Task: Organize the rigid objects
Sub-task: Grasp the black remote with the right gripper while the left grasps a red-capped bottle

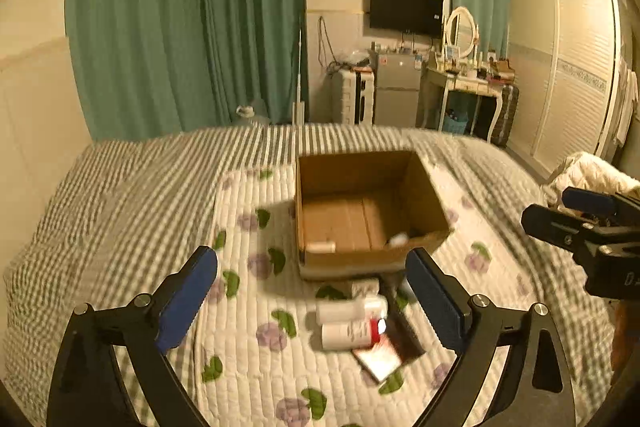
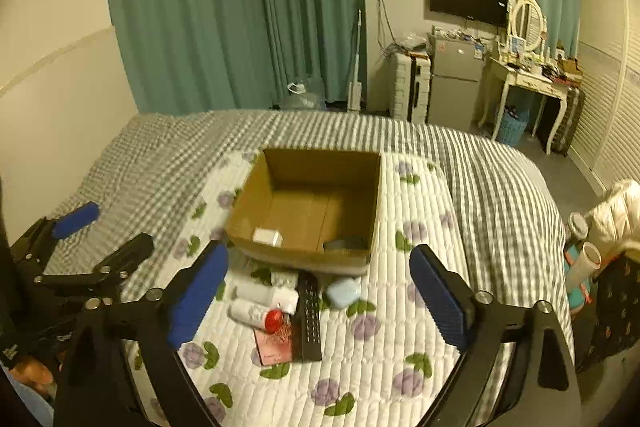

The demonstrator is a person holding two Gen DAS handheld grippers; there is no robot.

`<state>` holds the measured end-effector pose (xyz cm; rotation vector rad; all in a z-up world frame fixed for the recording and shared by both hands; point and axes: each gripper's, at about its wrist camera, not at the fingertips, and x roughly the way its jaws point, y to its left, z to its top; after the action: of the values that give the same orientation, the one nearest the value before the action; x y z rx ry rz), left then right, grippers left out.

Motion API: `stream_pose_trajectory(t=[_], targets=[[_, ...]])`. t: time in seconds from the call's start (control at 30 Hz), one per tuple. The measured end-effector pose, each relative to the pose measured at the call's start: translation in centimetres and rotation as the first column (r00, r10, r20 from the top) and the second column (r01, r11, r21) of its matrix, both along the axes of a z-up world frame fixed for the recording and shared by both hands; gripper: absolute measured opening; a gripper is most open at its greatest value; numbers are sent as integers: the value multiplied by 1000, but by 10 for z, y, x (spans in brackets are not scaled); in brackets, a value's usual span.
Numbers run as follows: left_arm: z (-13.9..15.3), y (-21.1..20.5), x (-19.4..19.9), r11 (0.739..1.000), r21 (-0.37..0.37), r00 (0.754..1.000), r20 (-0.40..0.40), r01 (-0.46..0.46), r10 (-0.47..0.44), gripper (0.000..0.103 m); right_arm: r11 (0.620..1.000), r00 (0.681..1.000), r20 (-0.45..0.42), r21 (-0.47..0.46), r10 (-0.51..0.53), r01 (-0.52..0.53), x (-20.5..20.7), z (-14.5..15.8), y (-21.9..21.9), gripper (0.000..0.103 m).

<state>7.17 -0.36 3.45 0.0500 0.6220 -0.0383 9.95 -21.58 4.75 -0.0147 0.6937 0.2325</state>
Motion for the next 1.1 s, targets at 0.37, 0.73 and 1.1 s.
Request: stream_pose_trajectory(t=[0.37,0.73,1.1], targets=[[-133,16,21,998,-18,978,-201,-54,50,97,998,972,-234,-54,-37,25,31,-161,8,93],[-172,12,36,998,3,965,-256,-58,57,97,994,931,-365,-104,4,-45,73,-238,38,68],[-182,2,34,1000,22,956,-293,-12,18,97,997,947,-318,-50,36,-54,81,-241,38,23]])
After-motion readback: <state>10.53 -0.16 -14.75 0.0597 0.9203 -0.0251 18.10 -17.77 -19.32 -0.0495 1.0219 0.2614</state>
